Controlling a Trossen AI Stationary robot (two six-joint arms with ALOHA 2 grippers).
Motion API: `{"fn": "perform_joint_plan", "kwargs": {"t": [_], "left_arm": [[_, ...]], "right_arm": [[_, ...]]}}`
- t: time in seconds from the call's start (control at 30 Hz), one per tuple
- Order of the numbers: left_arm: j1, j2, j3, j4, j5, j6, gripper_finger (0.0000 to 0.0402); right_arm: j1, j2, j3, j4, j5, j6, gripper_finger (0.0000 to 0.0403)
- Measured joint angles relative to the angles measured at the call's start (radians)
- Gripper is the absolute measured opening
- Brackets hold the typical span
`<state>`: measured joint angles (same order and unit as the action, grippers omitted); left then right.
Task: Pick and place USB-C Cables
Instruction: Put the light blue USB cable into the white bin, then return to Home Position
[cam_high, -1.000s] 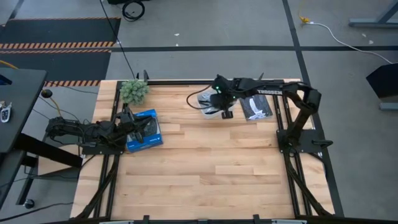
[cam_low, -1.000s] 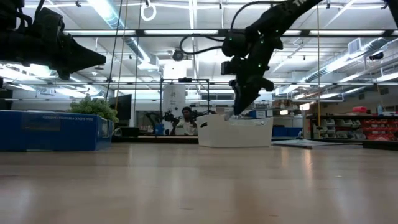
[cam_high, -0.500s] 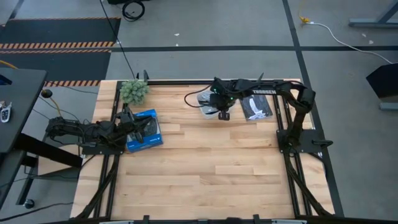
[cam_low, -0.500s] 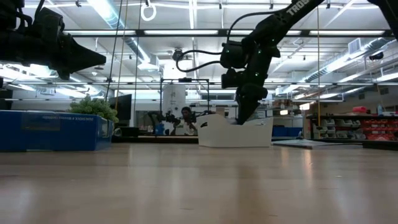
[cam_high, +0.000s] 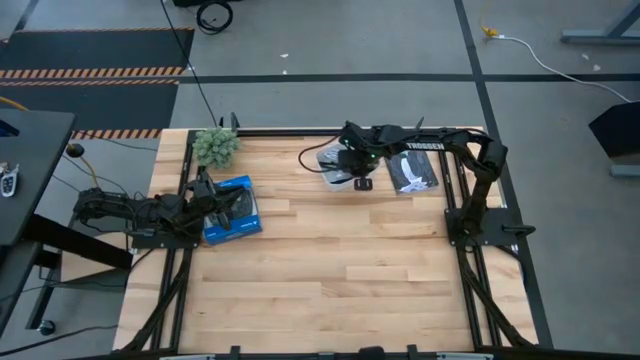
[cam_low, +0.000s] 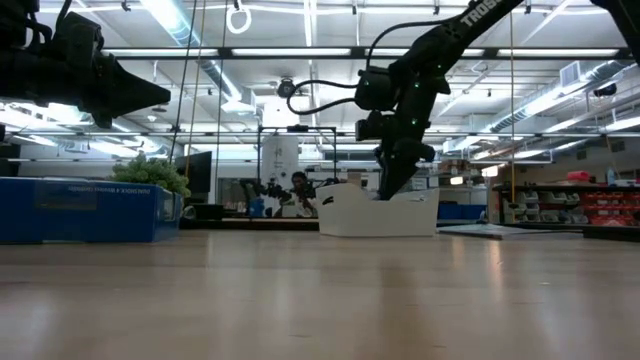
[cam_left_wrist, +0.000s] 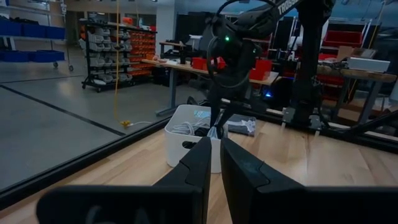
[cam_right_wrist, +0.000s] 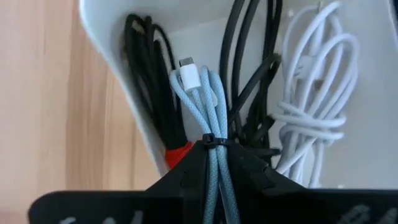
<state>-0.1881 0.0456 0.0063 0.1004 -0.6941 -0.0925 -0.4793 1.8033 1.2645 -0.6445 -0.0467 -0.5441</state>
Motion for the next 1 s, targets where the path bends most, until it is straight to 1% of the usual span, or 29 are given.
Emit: {"fn": "perform_joint_plan", "kwargs": {"t": [0.27,0.4,0.5,0.8,0.93,1.0], "left_arm": [[0.000,0.000,0.000,0.000,0.000,0.000,0.0043],[0.000,0.000,0.000,-0.001,0.000,0.000,0.0043],[0.000,0.000,0.000,-0.001,0.000,0.000,0.0043],[0.000,0.000,0.000,0.000,0.000,0.000,0.0043],[0.000,0.000,0.000,-0.001,0.000,0.000,0.0043],[0.000,0.000,0.000,0.000,0.000,0.000,0.0043]], "right_arm": [[0.004,0.075,0.000,0.010,0.003,0.006,0.0058],[0.008,0.093,0.001,0.018,0.001,0.008,0.0067],[0.008,0.093,0.001,0.024,-0.005,0.001,0.0084],[-0.010,0.093,0.001,0.020,-0.011,0.000,0.0159],[-0.014,0.092,0.001,0.018,-0.012,0.002,0.0178],[-0.014,0.089,0.008,-0.002,-0.029,0.002,0.0182]]}}
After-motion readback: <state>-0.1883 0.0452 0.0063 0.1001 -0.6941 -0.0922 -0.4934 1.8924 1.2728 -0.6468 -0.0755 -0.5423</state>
